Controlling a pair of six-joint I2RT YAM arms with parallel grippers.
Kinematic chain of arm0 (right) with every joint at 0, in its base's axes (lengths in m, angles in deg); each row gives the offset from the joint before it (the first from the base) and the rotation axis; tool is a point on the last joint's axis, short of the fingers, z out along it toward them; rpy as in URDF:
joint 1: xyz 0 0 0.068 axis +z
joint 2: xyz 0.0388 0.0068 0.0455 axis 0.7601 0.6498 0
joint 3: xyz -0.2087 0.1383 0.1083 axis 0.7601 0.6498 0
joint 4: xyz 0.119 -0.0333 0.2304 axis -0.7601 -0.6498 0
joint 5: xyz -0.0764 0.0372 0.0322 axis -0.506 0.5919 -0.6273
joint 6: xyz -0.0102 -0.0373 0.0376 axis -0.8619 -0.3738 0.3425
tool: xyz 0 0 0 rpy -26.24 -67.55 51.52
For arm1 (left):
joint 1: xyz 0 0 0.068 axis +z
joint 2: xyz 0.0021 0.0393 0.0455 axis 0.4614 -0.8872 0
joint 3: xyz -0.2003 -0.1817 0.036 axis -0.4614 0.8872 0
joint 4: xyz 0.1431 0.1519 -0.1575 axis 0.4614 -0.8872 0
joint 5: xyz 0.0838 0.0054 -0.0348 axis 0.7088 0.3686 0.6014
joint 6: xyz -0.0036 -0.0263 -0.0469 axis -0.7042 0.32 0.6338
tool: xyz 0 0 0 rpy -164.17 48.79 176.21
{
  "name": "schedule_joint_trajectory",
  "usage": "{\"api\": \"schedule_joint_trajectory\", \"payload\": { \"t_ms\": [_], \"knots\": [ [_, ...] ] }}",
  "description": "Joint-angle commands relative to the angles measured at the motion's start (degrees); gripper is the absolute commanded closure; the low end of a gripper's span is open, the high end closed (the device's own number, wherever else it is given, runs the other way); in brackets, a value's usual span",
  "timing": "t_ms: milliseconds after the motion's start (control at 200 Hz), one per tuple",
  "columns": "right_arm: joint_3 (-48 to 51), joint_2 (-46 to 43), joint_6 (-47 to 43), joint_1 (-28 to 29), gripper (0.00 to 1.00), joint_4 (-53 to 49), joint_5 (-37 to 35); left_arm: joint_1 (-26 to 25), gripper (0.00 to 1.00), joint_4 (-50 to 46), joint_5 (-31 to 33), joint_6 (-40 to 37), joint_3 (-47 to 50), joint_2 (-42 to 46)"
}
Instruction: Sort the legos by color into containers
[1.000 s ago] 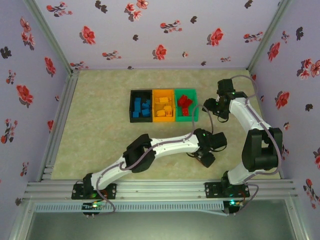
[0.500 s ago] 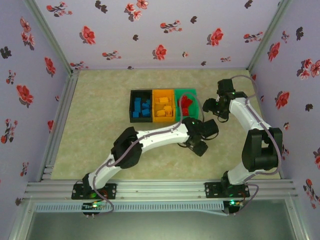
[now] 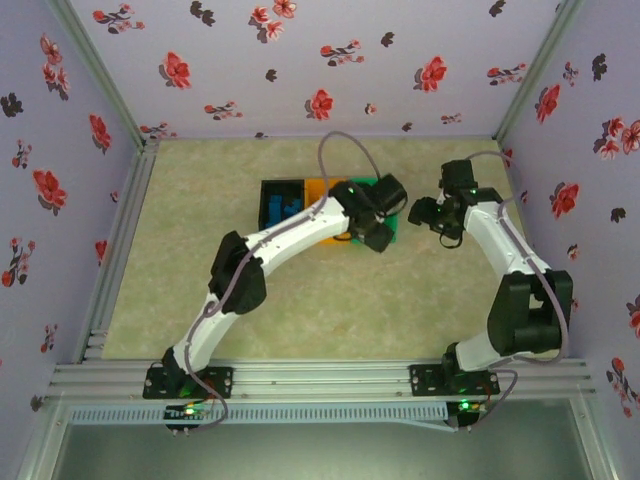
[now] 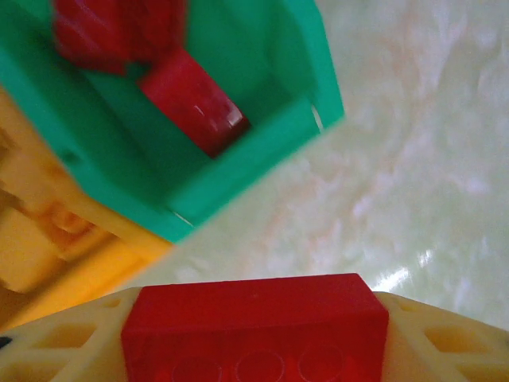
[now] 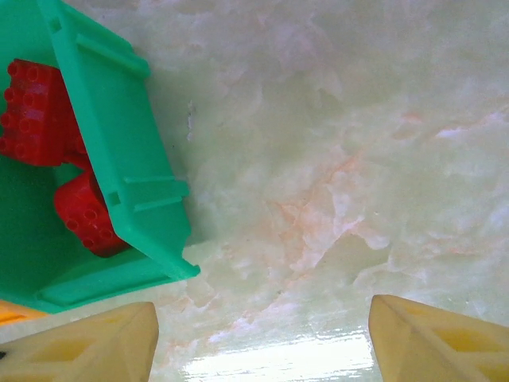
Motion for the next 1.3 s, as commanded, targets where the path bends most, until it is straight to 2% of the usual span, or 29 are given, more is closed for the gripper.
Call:
{"api": "schedule_joint_trajectory", "payload": {
  "t_ms": [0, 150, 375, 600, 655, 690, 720, 835, 955, 1295],
  "knots": [
    [1.6, -2.5, -0.5, -0.3, 0.29, -1.6, 0.3, 2.1, 0.39, -0.3, 1.4, -4.4, -6.5, -2.9],
    [2.8, -4.4, -0.4, -0.4, 0.29, -2.0, 0.4, 4.3, 0.39, 1.3, 1.4, -6.6, -12.9, -6.5],
    [4.2, -6.9, -0.2, -0.3, 0.29, -2.9, 0.5, 5.3, 0.38, 11.3, 1.4, -9.4, -12.3, -8.7],
    [5.1, -8.3, -0.4, -0.3, 0.29, -3.9, 0.1, 5.8, 0.38, 12.5, 1.3, -9.6, -16.1, -13.1],
    [5.3, -8.3, -0.3, -0.3, 0.29, -4.0, 0.1, 6.1, 0.32, 12.4, 0.7, -9.4, -16.9, -14.1],
    [5.4, -8.4, -0.3, -0.3, 0.29, -3.9, 0.1, 6.2, 0.19, 12.8, 0.0, -9.5, -16.8, -14.6],
    [5.4, -8.4, -0.2, -0.3, 0.29, -3.8, 0.2, 6.3, 0.13, 13.2, -0.7, -9.8, -16.6, -14.6],
    [5.5, -8.0, -0.1, -0.3, 0.29, -3.6, 0.3, 6.4, 0.08, 13.0, -0.5, -10.4, -16.4, -14.3],
    [5.4, -7.3, 0.1, -0.3, 0.28, -3.2, 0.3, 6.8, 0.07, 13.3, 1.5, -10.2, -12.6, -9.5],
    [4.1, -4.9, 0.2, -0.3, 0.28, -1.7, 0.3, 10.0, 0.05, 21.1, 8.4, -9.5, 14.6, 15.9]
  ]
}}
